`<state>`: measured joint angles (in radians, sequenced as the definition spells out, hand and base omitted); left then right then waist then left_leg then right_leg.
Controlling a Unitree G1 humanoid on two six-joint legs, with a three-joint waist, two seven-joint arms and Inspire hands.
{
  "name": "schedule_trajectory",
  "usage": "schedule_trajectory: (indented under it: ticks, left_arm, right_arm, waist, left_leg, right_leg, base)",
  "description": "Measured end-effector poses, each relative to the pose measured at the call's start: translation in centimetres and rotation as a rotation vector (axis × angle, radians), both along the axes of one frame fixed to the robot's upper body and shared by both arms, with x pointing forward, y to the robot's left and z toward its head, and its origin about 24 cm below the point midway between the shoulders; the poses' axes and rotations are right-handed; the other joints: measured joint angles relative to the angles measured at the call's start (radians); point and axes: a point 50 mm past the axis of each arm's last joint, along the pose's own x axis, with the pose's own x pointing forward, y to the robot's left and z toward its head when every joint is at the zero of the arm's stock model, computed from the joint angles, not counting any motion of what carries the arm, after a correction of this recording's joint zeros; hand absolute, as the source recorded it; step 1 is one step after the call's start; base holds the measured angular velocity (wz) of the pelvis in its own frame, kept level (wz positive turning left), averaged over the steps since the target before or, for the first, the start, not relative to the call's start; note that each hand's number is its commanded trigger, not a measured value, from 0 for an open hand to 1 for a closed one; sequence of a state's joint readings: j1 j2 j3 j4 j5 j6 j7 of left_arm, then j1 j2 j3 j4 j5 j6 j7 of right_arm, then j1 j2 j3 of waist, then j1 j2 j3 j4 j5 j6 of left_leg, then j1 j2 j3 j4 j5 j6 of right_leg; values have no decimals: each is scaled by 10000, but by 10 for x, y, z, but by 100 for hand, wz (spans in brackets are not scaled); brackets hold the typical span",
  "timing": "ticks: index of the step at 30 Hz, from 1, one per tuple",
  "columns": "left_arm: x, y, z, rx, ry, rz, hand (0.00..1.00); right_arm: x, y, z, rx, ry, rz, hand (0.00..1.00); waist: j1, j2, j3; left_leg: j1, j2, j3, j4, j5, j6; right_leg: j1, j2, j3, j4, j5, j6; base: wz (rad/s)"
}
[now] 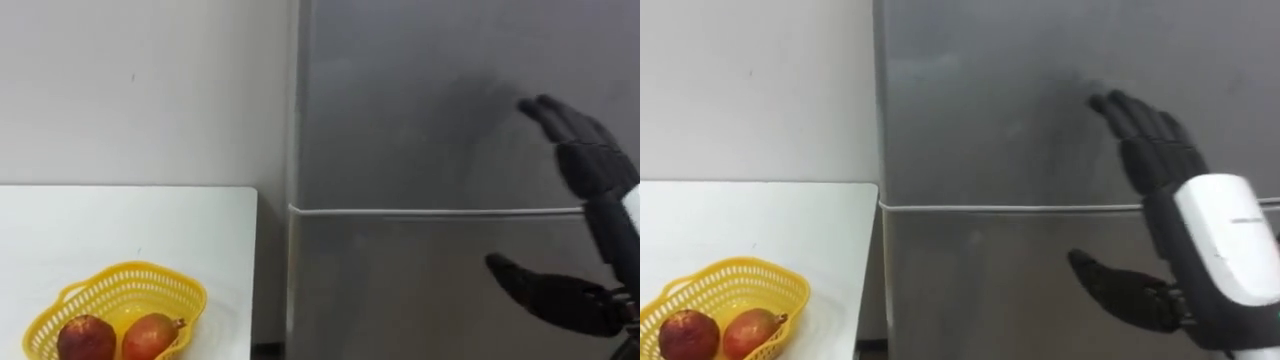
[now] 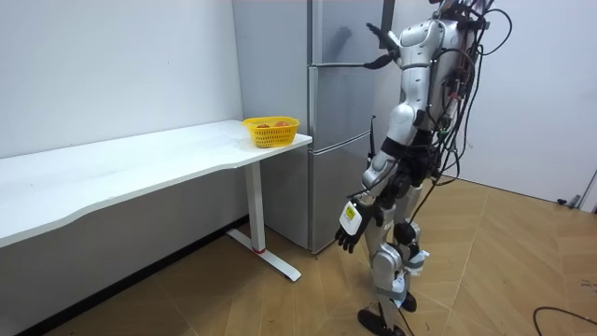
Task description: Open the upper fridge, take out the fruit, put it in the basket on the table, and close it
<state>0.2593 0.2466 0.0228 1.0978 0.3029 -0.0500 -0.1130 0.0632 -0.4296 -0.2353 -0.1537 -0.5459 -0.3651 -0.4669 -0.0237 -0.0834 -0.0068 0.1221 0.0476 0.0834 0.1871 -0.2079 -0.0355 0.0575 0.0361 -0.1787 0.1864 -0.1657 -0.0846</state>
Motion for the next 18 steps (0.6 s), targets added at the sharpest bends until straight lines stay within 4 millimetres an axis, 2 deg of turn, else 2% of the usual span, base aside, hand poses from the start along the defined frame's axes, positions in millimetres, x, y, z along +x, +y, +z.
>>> schedule_trajectory:
  ticks: [4,6,7,8,9,10,11,12,13,15,18]
  left_arm:
    - [-10,3,1,36,90,453,0]
    - [-18,1,0,16,225,663,0]
    - [-20,0,0,28,244,751,0]
    - [-25,-4,-1,68,298,943,0]
    - [-27,-6,-2,54,327,998,0]
    - [-27,-11,-3,22,309,1042,0]
    - [-32,-14,-4,-13,472,1140,0]
    - [-34,-15,-4,-26,544,1184,0]
    - [-35,-16,-4,-76,567,1334,0]
    - [-35,-19,-5,-118,539,1415,0]
    - [-34,-16,-4,-8,450,1583,0]
  right_arm:
    - [-12,-41,-23,1398,129,-2023,0]
    - [-32,-62,-56,2831,845,-3411,0]
    - [-38,-66,-66,3269,1053,-3757,0]
    - [-49,-71,-89,4135,1631,-4433,0]
    - [-56,-74,-101,4573,2001,-4823,0]
    - [-70,-77,-121,5440,2629,-5563,0]
    - [-82,-78,-143,6289,3182,-6261,0]
    - [-88,-77,-153,6644,3499,-6583,0]
    - [-101,-76,-171,7324,4165,-7241,0]
    - [-121,-74,-197,8433,4926,-8186,0]
    - [-144,-69,-226,9526,6149,-9262,0]
  waist:
    - [-88,73,41]
    - [-106,103,24]
    - [-67,130,31]
    - [-59,185,31]
    - [-57,213,28]
    - [-36,212,1]
    - [-55,252,43]
    - [-59,384,36]
    - [-60,369,29]
    - [-72,575,7]
    - [-73,596,4]
  left_leg:
    - [51,-4,13,8,-1,1]
    - [116,-32,26,8,-17,24]
    - [100,-33,47,3,-17,24]
    - [86,-29,150,7,-29,43]
    - [89,-29,186,9,-36,55]
    - [110,-38,211,-1,-41,62]
    - [118,-50,222,-5,-41,62]
    - [113,-51,222,-6,-41,62]
    - [103,-58,234,-9,-41,63]
    - [103,-65,250,-25,-41,63]
    - [137,-56,213,-2,-41,62]
  right_leg:
    - [62,16,102,-10,-22,17]
    - [119,2,164,23,-130,72]
    - [114,-1,173,23,-136,79]
    - [98,0,220,29,-136,80]
    - [98,-4,236,33,-138,82]
    - [91,-11,245,42,-143,91]
    - [101,-22,244,34,-145,98]
    - [110,-24,244,35,-145,99]
    - [98,-31,241,41,-152,108]
    - [84,-31,292,38,-200,119]
    - [137,-20,269,24,-218,88]
  base:
    - [0]
    - [0]
    - [-5]
    - [-8]
    - [-9]
    - [-4]
    - [0]
    - [0]
    - [0]
    - [-2]
    - [0]
